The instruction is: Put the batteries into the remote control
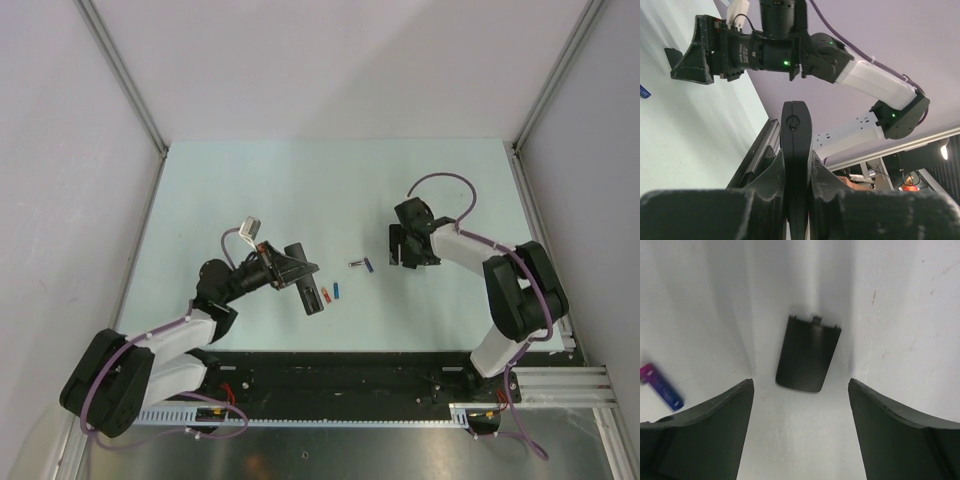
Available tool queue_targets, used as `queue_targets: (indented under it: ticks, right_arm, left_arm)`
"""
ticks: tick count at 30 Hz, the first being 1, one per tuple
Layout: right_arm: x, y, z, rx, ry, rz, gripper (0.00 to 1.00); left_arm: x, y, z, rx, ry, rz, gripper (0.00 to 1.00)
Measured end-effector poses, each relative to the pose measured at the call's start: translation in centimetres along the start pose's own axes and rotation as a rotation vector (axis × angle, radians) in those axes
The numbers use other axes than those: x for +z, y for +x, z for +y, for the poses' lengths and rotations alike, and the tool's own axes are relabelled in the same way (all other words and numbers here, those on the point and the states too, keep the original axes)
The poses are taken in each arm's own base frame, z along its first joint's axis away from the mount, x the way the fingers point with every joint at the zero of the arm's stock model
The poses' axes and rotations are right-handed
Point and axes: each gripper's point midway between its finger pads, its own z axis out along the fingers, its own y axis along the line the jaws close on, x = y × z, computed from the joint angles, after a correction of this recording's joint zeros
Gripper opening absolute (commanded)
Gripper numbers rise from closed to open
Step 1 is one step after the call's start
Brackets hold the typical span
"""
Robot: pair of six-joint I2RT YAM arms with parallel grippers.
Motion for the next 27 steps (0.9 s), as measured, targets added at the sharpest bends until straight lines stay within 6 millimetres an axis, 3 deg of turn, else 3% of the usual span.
queue_targets:
  ticks: [4, 8, 11, 14, 20, 27]
  right_arm:
    - [-3.2, -0.2, 2.3, -0.056, -0.019, -0.073, 0.79]
    - [-8.2, 0.6, 8.4, -0.158, -0.138, -0.196, 0.75]
    - [-9.9, 2.2, 12.0, -0.186, -0.225, -0.218, 0.71]
    - [-9.7, 3.4, 13.6, -0.137, -0.282, -0.202, 0.67]
    - [-7.2, 5.1, 15.6, -0.077, -0.332, -0.127, 0.56]
    - [-6.8, 5.4, 17.2, -0.068, -0.395, -0.107, 0.54]
  left_arm:
    - [-0.1, 0.0, 0.1, 0.0, 0.0, -0.001, 0.0]
    - [-0.4, 0.5, 0.7, -0.01, -0.016, 0.0, 0.0]
    - [-0.8, 0.8, 1.0, -0.011, -0.022, -0.002, 0.0]
    - [-1.4, 0.8, 0.6, 0.011, -0.008, -0.027, 0.0]
    - [-2.3, 0.7, -0.7, 0.064, 0.033, -0.07, 0.0]
    - [-2.8, 1.1, -0.4, 0.078, 0.029, -0.071, 0.0]
